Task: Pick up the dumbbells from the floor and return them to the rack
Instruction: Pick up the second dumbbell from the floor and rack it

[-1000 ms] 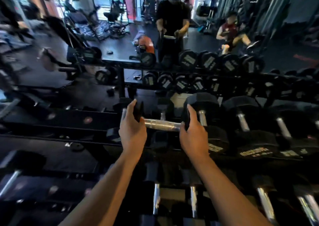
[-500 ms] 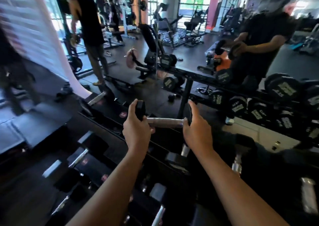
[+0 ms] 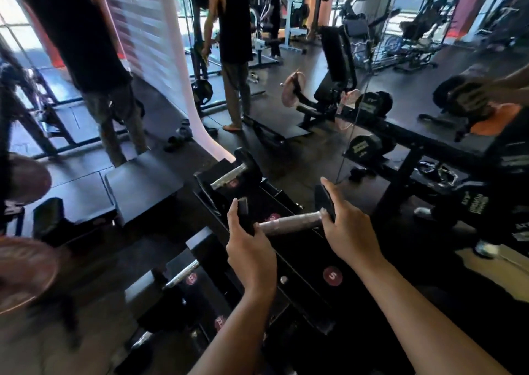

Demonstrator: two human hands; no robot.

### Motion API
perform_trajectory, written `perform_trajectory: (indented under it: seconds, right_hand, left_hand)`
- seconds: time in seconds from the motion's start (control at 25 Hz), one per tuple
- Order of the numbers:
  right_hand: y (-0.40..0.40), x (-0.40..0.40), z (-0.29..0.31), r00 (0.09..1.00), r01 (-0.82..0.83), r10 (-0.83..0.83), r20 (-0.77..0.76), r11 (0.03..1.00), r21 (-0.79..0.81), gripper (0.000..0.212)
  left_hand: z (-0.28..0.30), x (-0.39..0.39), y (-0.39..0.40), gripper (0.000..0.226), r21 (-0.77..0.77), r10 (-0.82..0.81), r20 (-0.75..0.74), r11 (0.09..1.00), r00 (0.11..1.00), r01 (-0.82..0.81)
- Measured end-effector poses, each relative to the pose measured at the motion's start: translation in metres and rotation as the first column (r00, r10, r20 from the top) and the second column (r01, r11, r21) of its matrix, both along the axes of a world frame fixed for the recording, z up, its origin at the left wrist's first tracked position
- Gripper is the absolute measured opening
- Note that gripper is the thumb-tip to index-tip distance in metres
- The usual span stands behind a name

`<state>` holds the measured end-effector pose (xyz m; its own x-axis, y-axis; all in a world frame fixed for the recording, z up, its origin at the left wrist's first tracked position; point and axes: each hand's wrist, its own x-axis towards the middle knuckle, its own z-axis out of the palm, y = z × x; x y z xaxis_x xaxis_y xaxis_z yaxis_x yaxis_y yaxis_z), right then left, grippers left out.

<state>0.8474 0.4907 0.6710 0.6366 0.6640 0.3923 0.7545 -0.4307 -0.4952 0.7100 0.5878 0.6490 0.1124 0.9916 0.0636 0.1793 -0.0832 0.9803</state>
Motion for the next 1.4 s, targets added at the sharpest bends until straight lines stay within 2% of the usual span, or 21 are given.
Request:
perform_trajectory:
  seconds: [0.2,0.56,0.88,1.12,1.4]
  right_hand:
    - [0.066,0.066,-0.022,0.987,-0.148,0.152,0.044,0.986,-0.075,0.07]
    - [0.132,0.131,-0.072,0.953,-0.301,0.294,-0.066,0.939,-0.165,0.067]
    - [0.148,0.143,-0.114,0.936,-0.35,0.339,-0.099,0.926,-0.141,0.065]
    - [0.139,0.146,-0.13,0.949,-0.315,0.316,-0.01,0.94,-0.134,0.072]
    - [0.134,0.14,-0.12,0.953,-0.3,0.302,-0.021,0.933,-0.197,0.069]
  left_hand:
    - [-0.035,0.046,0.035,0.063,-0.12,0.13,0.073,0.985,0.989,-0.121]
    - [-0.082,0.105,0.065,0.069,-0.276,0.297,0.119,0.926,0.947,-0.256]
    - [-0.117,0.115,0.07,0.071,-0.266,0.339,0.089,0.914,0.937,-0.305]
    - [-0.121,0.116,0.057,0.065,-0.199,0.34,0.109,0.928,0.934,-0.314]
    - [-0.109,0.106,0.056,0.066,-0.295,0.306,0.134,0.92,0.943,-0.257]
